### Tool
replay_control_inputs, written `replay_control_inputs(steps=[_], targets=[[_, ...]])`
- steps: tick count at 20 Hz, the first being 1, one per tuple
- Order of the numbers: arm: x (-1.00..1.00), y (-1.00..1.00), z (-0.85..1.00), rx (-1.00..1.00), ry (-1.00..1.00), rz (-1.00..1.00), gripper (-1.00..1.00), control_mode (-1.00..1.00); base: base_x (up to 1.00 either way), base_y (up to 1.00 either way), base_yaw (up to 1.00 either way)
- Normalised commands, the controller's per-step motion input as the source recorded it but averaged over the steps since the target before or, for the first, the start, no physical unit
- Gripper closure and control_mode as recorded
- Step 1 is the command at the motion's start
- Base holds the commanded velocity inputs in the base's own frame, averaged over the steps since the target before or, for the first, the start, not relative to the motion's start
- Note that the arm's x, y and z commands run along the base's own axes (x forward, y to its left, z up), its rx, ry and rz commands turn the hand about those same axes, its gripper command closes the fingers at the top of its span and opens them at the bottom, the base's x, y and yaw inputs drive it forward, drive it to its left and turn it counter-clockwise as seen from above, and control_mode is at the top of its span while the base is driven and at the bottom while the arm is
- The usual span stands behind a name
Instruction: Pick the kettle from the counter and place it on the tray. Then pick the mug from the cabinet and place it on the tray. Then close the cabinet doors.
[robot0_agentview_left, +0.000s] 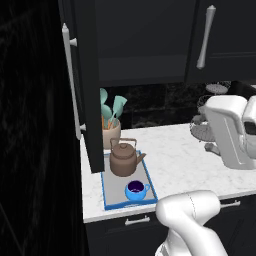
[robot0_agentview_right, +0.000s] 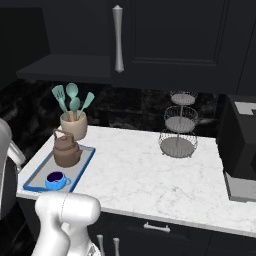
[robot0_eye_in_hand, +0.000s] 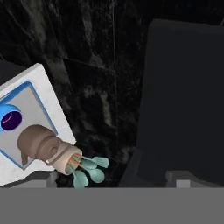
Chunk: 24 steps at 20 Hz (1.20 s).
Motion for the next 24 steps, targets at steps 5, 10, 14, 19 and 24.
replay_control_inputs(steps=[5,10,14,19,24], targets=[[-0.03,0.68,-0.51,0.01,-0.11,0.32,-1.0,-1.0,0.0,0.0,0.0],[-0.16,0.6,-0.49,0.04,-0.17,0.31,-1.0,-1.0,0.0,0.0,0.0],[-0.38,0.61,-0.39,0.03,-0.26,0.2,-1.0,-1.0,0.0,0.0,0.0],[-0.5,0.55,-0.32,0.04,-0.25,0.07,-1.0,-1.0,0.0,0.0,0.0],[-0.28,0.48,-0.22,0.07,-0.16,0.01,-1.0,-1.0,0.0,0.0,0.0]])
